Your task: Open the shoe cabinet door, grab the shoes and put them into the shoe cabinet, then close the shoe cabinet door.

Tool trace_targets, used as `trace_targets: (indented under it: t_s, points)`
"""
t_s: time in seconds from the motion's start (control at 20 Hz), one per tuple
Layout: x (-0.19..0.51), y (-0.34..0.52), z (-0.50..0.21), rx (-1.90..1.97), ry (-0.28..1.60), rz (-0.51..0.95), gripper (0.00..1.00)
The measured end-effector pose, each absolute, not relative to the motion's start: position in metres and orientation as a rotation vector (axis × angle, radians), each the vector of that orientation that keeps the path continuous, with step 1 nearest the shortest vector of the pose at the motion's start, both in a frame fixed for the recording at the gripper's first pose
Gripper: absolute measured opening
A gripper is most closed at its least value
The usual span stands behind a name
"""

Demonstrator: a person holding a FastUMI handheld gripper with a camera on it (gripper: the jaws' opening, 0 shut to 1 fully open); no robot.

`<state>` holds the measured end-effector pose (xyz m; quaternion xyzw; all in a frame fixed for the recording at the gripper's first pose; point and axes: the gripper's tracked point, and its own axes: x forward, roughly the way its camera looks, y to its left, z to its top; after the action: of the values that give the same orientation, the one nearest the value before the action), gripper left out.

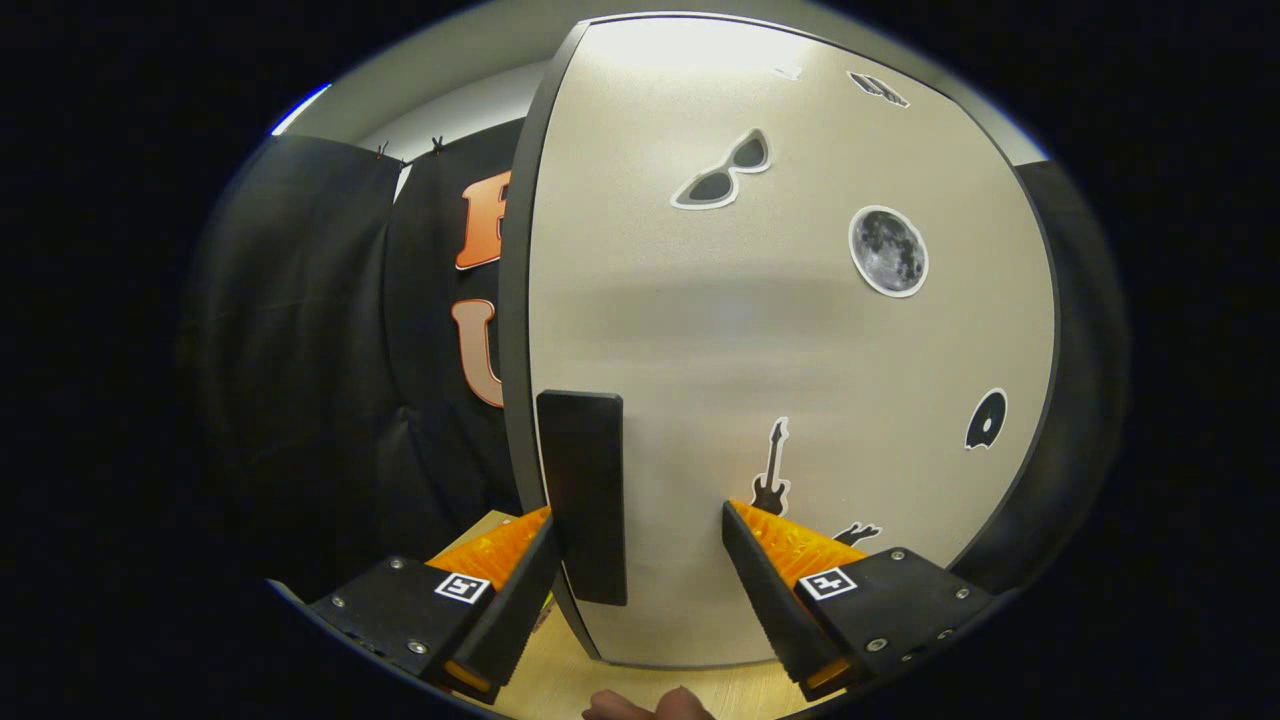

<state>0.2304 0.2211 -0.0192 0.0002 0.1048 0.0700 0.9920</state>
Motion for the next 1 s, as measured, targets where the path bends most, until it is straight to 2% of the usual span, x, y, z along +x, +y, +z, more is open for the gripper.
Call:
trace_targets:
  t_s: [0.3, 1.0]
  points:
    - [0.22, 0.225, -0.014, 0.03, 0.233, 0.166, 0.97]
    - [0.054, 0.214, 0.026, 0.096, 0.199, 0.105, 0.97]
